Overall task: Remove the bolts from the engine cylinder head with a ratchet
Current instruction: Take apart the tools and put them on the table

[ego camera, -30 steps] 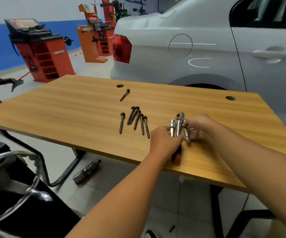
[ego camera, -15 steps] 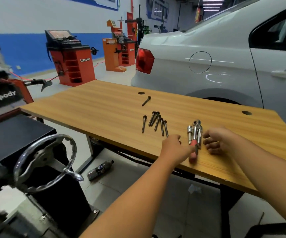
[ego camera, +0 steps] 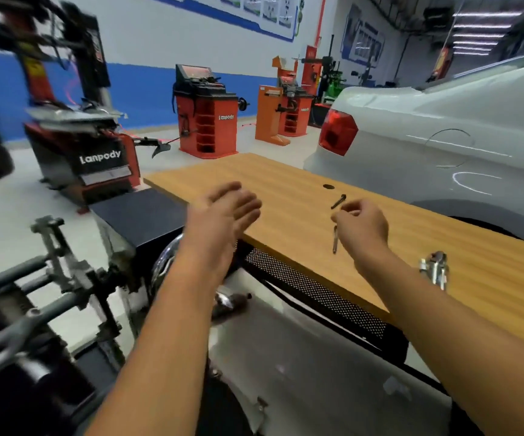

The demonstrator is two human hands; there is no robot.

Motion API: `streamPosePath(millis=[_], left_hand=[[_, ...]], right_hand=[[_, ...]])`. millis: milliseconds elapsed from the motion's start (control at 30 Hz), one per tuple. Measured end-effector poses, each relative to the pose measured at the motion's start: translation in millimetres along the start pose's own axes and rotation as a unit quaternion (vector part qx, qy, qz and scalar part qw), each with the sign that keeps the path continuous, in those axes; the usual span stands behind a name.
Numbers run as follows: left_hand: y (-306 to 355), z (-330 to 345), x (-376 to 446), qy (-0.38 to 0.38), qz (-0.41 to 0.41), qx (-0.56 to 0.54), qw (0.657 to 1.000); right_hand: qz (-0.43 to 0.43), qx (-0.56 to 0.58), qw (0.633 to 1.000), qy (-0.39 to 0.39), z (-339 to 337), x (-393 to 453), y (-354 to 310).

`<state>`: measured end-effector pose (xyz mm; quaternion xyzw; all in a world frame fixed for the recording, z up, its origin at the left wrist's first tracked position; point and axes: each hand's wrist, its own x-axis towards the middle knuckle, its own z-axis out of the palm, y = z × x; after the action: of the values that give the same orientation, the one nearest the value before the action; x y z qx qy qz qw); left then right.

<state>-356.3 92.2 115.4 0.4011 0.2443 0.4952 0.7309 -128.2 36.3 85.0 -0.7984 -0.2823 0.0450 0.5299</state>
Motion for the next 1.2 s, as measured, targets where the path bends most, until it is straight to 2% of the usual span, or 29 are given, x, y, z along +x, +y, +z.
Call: streamPosePath(millis=[67,133,200,267,333,400,467,533,567,600,667,733,800,867,933,1000,1033,1133,1200], left_hand=[[67,-61,-24,0.037,0.054,-0.002,0.998],[137,-124,-58,0.073,0.094,0.035,0.992],[205,-191,-99,0.174,0.144,0.085,0.970],[261,-256,-142,0.288,0.178,0.141,0.930],[302,-318,-184,0.395,0.183,0.186,0.881],[324,-369,-223,0.499,0.156,0.213,0.826],[332,-410,-264,0.621,0.133,0.234,0.736],[320,-441,-296,0.710,0.071,0.304,0.632],[311,-449,-310,0.722,0.015,0.333,0.606],[301,-457,-321,0.714,-0.050,0.339,0.611],[282,-463,-336,0.665,-0.176,0.304,0.659],[264,-459,-337,0.616,-0.231,0.295,0.693],[265,-454,-330,0.593,-0.262,0.290,0.704],[277,-447,-320,0.591,-0.304,0.267,0.698],[288,-449,-312,0.580,-0.342,0.271,0.688],[299,-457,-302,0.584,-0.329,0.308,0.675],[305,-463,-296,0.592,-0.302,0.287,0.690],[324,-474,-275,0.581,-0.232,0.149,0.765],[330,-481,-261,0.569,-0.210,0.145,0.782]], right_hand=[[-0.061,0.084,0.989,-0.109,61,-45,-53],[-0.099,0.128,0.970,-0.184,120,-90,-102],[-0.135,0.148,0.949,-0.243,176,-131,-148],[-0.178,0.171,0.923,-0.295,221,-165,-193],[-0.209,0.179,0.900,-0.338,262,-191,-230],[-0.206,0.159,0.880,-0.397,300,-212,-251],[-0.182,0.110,0.855,-0.473,334,-233,-262],[-0.177,0.005,0.841,-0.512,352,-247,-261],[-0.170,-0.042,0.839,-0.515,353,-253,-257],[-0.157,-0.065,0.843,-0.511,351,-255,-255],[-0.120,-0.095,0.859,-0.488,344,-257,-250],[-0.074,-0.113,0.866,-0.482,332,-256,-246],[-0.019,-0.136,0.865,-0.482,325,-257,-254],[0.096,-0.123,0.864,-0.478,318,-263,-266],[0.213,-0.112,0.848,-0.473,316,-268,-275],[0.272,-0.094,0.843,-0.455,315,-275,-277],[0.277,-0.089,0.846,-0.447,314,-279,-278],[0.298,-0.063,0.839,-0.451,307,-291,-284],[0.335,-0.038,0.821,-0.461,303,-296,-289]])
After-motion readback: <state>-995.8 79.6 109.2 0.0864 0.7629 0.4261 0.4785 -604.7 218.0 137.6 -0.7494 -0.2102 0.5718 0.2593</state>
